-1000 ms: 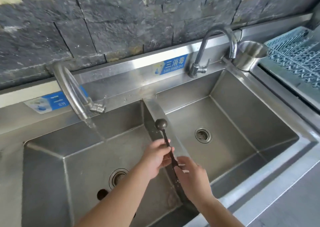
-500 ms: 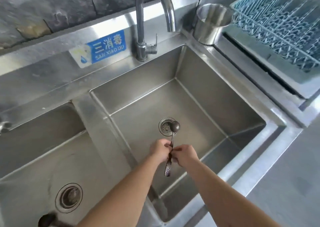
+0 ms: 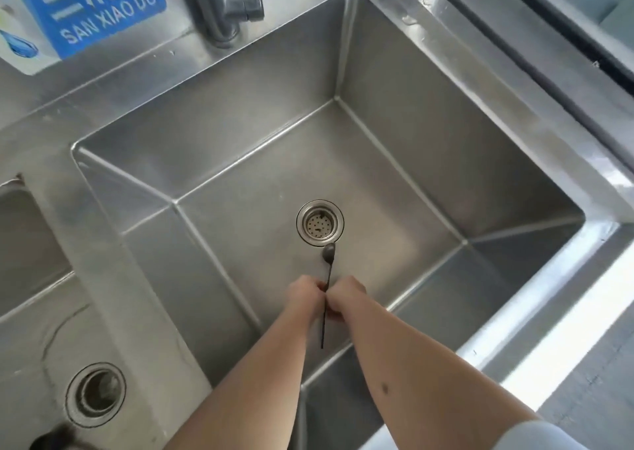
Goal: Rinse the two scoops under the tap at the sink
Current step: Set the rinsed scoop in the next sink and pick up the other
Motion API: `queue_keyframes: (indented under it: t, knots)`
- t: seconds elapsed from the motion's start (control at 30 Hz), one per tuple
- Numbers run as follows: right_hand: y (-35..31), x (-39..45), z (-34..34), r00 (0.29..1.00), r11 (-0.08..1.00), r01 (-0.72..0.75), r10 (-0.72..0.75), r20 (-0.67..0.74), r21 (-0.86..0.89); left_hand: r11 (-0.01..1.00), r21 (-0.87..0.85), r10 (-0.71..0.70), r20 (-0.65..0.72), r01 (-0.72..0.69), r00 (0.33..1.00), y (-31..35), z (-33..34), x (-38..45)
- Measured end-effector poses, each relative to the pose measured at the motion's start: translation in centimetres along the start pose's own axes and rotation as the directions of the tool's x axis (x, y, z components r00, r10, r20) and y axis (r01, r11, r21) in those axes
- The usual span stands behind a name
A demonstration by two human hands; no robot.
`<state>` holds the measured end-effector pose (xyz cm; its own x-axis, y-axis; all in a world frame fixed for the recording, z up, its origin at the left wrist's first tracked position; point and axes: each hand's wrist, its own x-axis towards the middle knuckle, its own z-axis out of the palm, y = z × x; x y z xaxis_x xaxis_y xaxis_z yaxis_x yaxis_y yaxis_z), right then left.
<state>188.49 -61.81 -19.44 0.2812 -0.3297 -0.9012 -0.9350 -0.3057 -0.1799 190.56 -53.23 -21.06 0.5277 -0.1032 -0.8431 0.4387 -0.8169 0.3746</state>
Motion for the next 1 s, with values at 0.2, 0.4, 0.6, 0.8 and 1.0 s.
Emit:
queue_keyframes:
  t: [0.2,0.4,0.6,0.8,1.0]
  knots:
    - [0.4,0.7,-0.1,0.999,0.993,0.027,-0.024,0.027,-0.112,0.991,0.132,0.02,0.088,-0.031,0.996,-0.2,0.3,0.6]
    - [-0.2,-2.2,-1.0,0.998,0.984,0.053,-0.047,0.035,-0.171,0.952,0.289,0.1,0.021,-0.102,0.995,1.1,-1.4,-1.8]
    - [-3.4,-11.4,-1.7,0.923,0.899,0.346,-0.378,-0.076,-0.268,0.852,0.415,0.419,-0.176,-0.319,0.891,0.7,-8.9,-11.0]
    - [-7.3,-22.5,2.6,0.685,0.626,0.612,-0.725,-0.072,-0.484,0.831,0.366,0.554,-0.482,-0.418,0.679,-7.7,-17.6,-21.6]
    - [-10.7,-29.1,15.0,0.501,0.277,0.755,-0.829,0.25,-0.595,0.962,0.194,0.268,-0.527,-0.193,0.806,-21.5,-22.0,-25.4]
